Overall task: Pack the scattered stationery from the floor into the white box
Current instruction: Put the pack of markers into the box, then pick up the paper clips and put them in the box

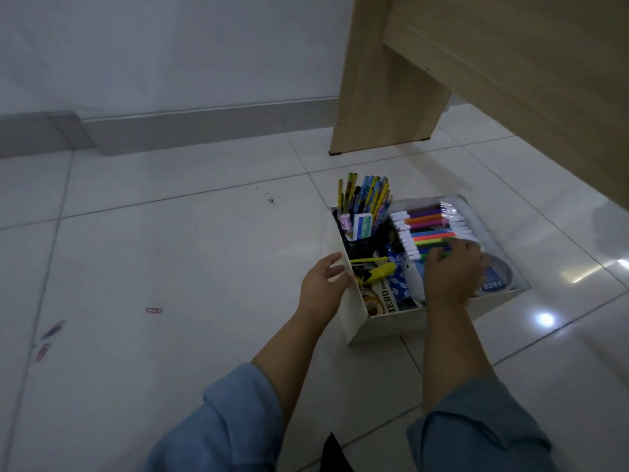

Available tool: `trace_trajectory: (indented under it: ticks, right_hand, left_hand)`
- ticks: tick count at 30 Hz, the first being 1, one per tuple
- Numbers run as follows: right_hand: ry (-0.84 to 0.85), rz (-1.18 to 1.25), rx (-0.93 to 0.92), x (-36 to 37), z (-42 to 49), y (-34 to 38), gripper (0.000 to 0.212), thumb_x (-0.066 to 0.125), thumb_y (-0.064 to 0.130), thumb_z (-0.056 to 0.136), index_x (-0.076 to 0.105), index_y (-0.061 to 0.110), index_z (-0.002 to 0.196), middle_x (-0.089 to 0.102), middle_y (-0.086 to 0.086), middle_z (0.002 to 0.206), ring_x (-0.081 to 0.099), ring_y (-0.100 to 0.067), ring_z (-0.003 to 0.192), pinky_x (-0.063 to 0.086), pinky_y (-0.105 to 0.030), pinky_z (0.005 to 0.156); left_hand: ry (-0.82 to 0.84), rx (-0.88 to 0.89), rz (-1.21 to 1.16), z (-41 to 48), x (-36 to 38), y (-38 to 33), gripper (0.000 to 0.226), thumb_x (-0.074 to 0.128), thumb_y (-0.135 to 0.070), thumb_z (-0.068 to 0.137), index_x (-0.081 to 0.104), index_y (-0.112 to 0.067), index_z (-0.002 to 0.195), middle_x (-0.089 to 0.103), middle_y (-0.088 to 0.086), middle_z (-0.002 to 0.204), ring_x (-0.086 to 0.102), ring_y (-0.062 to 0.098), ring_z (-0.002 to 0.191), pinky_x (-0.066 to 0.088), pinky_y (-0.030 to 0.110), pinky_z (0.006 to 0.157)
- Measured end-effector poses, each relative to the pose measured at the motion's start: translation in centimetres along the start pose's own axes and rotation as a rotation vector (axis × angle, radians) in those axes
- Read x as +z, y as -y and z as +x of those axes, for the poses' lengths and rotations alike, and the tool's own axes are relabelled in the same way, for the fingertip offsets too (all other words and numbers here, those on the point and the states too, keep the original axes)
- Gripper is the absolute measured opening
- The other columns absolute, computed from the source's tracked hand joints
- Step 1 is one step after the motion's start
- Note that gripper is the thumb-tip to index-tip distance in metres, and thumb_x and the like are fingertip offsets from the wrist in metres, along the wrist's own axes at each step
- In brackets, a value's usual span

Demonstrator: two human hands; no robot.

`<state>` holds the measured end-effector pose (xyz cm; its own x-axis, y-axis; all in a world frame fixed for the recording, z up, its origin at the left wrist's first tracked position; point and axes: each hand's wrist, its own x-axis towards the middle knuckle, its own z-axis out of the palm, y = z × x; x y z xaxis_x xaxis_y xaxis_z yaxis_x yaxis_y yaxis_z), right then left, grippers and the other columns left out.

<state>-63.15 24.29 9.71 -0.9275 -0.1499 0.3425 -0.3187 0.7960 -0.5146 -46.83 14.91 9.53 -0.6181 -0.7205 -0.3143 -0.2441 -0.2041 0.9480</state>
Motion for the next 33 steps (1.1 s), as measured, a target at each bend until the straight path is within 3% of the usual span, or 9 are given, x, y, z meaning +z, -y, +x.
trace_trajectory:
  ticks: [3,7,10,15,20,24,27,30,33]
  right_hand:
    - [-0.152,0.296,-0.206,0.3,-2.8,4.0,0.023,0.048,0.006,0.088,0.067,0.002,0.101,0.063,-0.021,0.100,0.053,-0.036,0.096,0.028,-0.022,0.076]
    - [-0.093,0.600,-0.491,1.5,-7.6,11.3,0.017,0.050,0.002,0.082,0.065,0.000,0.089,0.061,-0.019,0.081,0.052,-0.027,0.080,0.031,-0.017,0.074]
    - [0.142,0.722,-0.581,3.8,-13.2,15.4,0.015,0.052,-0.003,0.081,0.064,0.002,0.088,0.062,-0.011,0.082,0.051,-0.017,0.078,0.034,-0.010,0.077]
    - [0.887,0.559,-0.568,9.8,-23.0,18.9,0.024,0.053,0.004,0.088,0.064,0.005,0.109,0.063,-0.009,0.109,0.057,-0.021,0.101,0.046,-0.030,0.090]
    - [1.219,0.245,-0.802,13.9,-28.9,20.9,0.054,0.042,0.005,0.094,0.029,0.011,0.146,0.022,-0.004,0.156,0.022,-0.016,0.143,0.013,-0.019,0.115]
    - [1.188,0.038,-0.903,15.8,-30.8,21.5,0.053,0.024,-0.001,0.099,0.016,0.012,0.150,0.012,-0.002,0.160,0.011,-0.017,0.147,0.009,-0.024,0.117]
    - [1.090,0.104,-0.881,16.4,-31.3,21.3,0.038,0.034,0.007,0.099,0.045,0.003,0.135,0.043,-0.012,0.142,0.039,-0.026,0.132,0.030,-0.029,0.107]
    - [1.025,0.208,-0.688,16.2,-31.1,21.7,0.016,0.048,0.013,0.093,0.061,0.005,0.095,0.055,-0.010,0.100,0.053,-0.028,0.098,0.034,-0.027,0.072]
    - [1.045,0.133,-0.683,16.6,-30.6,22.5,0.022,0.049,0.004,0.089,0.066,0.002,0.103,0.060,-0.015,0.108,0.053,-0.027,0.107,0.035,-0.023,0.081]
  left_hand:
    - [-0.155,0.014,-0.061,-0.2,-1.6,0.9,0.031,0.051,-0.015,0.093,0.055,-0.011,0.124,0.065,0.011,0.111,0.065,0.020,0.087,0.048,0.013,0.068]
    - [-0.400,0.012,-0.111,-0.5,-6.8,2.9,0.023,0.045,-0.014,0.095,0.058,-0.012,0.114,0.066,0.003,0.094,0.063,0.013,0.074,0.047,0.017,0.064]
    - [-0.589,-0.030,-0.072,-1.0,-12.1,5.1,0.022,0.044,-0.011,0.094,0.058,-0.011,0.111,0.065,0.004,0.092,0.061,0.016,0.072,0.046,0.021,0.063]
    - [-0.839,-0.104,0.067,-3.2,-21.1,9.7,0.018,0.049,-0.012,0.092,0.061,-0.010,0.106,0.066,0.008,0.094,0.059,0.020,0.080,0.043,0.022,0.066]
    - [-1.155,-0.330,0.346,-5.5,-29.8,12.9,0.032,0.056,-0.015,0.090,0.055,-0.005,0.120,0.053,0.021,0.125,0.046,0.040,0.115,0.039,0.044,0.097]
    - [-1.049,-0.528,0.367,-6.2,-35.0,13.8,0.047,0.060,-0.018,0.088,0.046,-0.002,0.131,0.039,0.025,0.137,0.038,0.043,0.124,0.036,0.046,0.101]
    - [-0.942,-0.473,0.486,-5.6,-37.2,14.3,0.037,0.058,-0.015,0.089,0.053,0.002,0.122,0.047,0.026,0.128,0.048,0.040,0.115,0.040,0.042,0.097]
    - [-0.908,-0.475,0.509,-4.8,-38.1,14.1,0.029,0.055,-0.015,0.092,0.057,0.003,0.114,0.055,0.024,0.122,0.055,0.038,0.109,0.044,0.040,0.089]
    - [-0.877,-0.521,0.545,-4.4,-38.6,14.1,0.026,0.053,-0.013,0.093,0.061,0.004,0.112,0.060,0.024,0.118,0.058,0.037,0.107,0.046,0.038,0.087]
